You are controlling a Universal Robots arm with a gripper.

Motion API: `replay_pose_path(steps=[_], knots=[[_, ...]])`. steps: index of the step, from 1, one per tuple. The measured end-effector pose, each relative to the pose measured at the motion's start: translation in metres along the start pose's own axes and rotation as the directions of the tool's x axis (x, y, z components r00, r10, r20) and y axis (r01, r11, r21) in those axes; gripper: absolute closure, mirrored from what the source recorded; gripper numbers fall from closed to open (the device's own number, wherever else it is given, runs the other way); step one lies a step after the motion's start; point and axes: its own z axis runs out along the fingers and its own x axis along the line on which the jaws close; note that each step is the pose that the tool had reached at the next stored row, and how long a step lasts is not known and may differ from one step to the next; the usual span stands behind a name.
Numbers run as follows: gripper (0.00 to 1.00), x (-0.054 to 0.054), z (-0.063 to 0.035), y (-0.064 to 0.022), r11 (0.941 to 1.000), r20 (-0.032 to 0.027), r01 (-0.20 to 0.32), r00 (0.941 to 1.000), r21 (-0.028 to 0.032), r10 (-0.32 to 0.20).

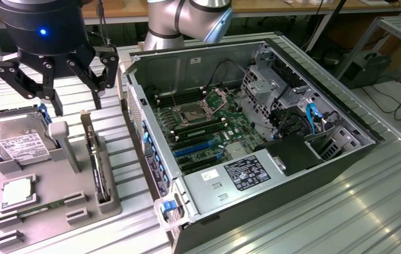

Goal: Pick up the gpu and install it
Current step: 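Pick up the gpu and move the gpu toward the slot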

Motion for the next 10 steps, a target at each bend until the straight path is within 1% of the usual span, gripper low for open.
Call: replay_pose_path(steps=[10], knots=[[0.40, 0.000, 0.0149, -0.0007, 0.9999, -0.0003, 0.013, 0.9999, 0.0011, -0.013]])
